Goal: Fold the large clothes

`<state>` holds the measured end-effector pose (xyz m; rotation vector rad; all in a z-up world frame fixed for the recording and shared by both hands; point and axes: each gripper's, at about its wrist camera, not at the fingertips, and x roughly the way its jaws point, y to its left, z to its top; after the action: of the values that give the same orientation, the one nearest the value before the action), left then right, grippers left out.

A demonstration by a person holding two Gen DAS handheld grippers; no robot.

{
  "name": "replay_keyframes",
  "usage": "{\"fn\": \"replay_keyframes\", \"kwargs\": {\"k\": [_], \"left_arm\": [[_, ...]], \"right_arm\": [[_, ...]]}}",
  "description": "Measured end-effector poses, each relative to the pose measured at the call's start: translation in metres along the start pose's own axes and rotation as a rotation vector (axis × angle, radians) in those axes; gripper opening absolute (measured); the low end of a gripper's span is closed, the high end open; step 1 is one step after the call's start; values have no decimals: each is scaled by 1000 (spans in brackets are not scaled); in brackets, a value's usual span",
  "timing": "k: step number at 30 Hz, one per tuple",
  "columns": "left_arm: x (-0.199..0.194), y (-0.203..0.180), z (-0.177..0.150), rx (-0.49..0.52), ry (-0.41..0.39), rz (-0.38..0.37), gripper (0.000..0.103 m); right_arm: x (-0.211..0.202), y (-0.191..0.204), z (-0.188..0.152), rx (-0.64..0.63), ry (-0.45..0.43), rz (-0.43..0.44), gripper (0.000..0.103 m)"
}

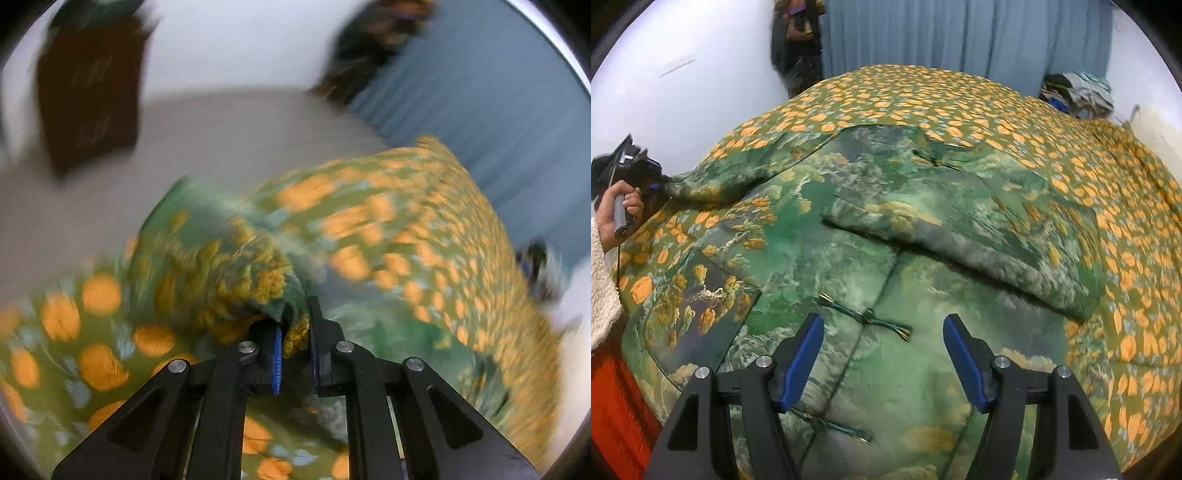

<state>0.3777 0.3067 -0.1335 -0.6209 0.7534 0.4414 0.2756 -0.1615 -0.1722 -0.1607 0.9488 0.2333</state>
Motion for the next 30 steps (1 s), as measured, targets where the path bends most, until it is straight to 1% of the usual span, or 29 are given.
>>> {"fn": "replay_keyframes", "kwargs": {"k": [2, 4, 5, 6, 7, 8, 9, 10, 12, 13, 16, 18, 19, 20, 21, 22, 23, 24, 25, 26, 27, 28, 30], "left_arm": [[-28, -61, 0, 207, -101, 0, 9], [-47, -115, -8, 370, -167, -34, 9], [-59, -152, -20, 470, -204, -65, 9], [-67, -181, -32, 543, -229, -91, 9], [-71, -201, -40, 603, -246, -114, 9], [-77, -228, -58, 679, -265, -141, 9], [-81, -257, -83, 767, -285, -168, 9], [-80, -277, -103, 831, -290, -186, 9], [-76, -303, -141, 933, -285, -214, 9], [-70, -317, -167, 997, -269, -227, 9], [-46, -335, -221, 1116, -212, -223, 9], [-24, -340, -260, 1193, -153, -196, 9], [-15, -339, -276, 1226, -119, -179, 10], [-11, -338, -285, 1243, -101, -169, 13], [-4, -334, -297, 1268, -76, -156, 15], [-5, -330, -305, 1281, -67, -146, 23], [-6, -324, -311, 1299, -63, -146, 37], [-10, -321, -316, 1310, -72, -151, 47], [-17, -317, -321, 1318, -97, -160, 66], [-22, -316, -322, 1319, -124, -165, 77], [-28, -314, -322, 1316, -139, -173, 80], [-33, -313, -322, 1311, -136, -188, 81], [-39, -307, -320, 1302, -102, -206, 81]], "right_arm": [[-3, -12, -3, 44, -11, -7, 68], [-4, -24, -5, 83, -18, -14, 68], [-6, -30, -5, 104, -22, -17, 68], [-7, -37, -6, 124, -29, -21, 68], [-9, -42, -6, 137, -35, -23, 68], [-11, -46, -6, 150, -41, -27, 68], [-13, -51, -6, 163, -47, -31, 68], [-15, -57, -7, 175, -54, -34, 68], [-19, -67, -7, 192, -66, -43, 68], [-20, -71, -6, 198, -69, -46, 68], [-23, -86, -4, 213, -79, -58, 68], [-20, -99, 1, 226, -85, -54, 68], [-18, -105, 3, 238, -88, -36, 68], [-14, -111, 9, 252, -87, -12, 68], [-7, -118, 16, 269, -87, 29, 68], [0, -123, 23, 288, -90, 77, 68], [10, -128, 31, 315, -85, 131, 68], [24, -134, 42, 353, -65, 193, 68], [41, -140, 54, 402, -45, 260, 68], [61, -144, 68, 441, -24, 332, 68], [81, -145, 83, 472, 0, 392, 68], [96, -145, 94, 492, 17, 418, 68], [132, -141, 116, 516, 76, 481, 68]]}}
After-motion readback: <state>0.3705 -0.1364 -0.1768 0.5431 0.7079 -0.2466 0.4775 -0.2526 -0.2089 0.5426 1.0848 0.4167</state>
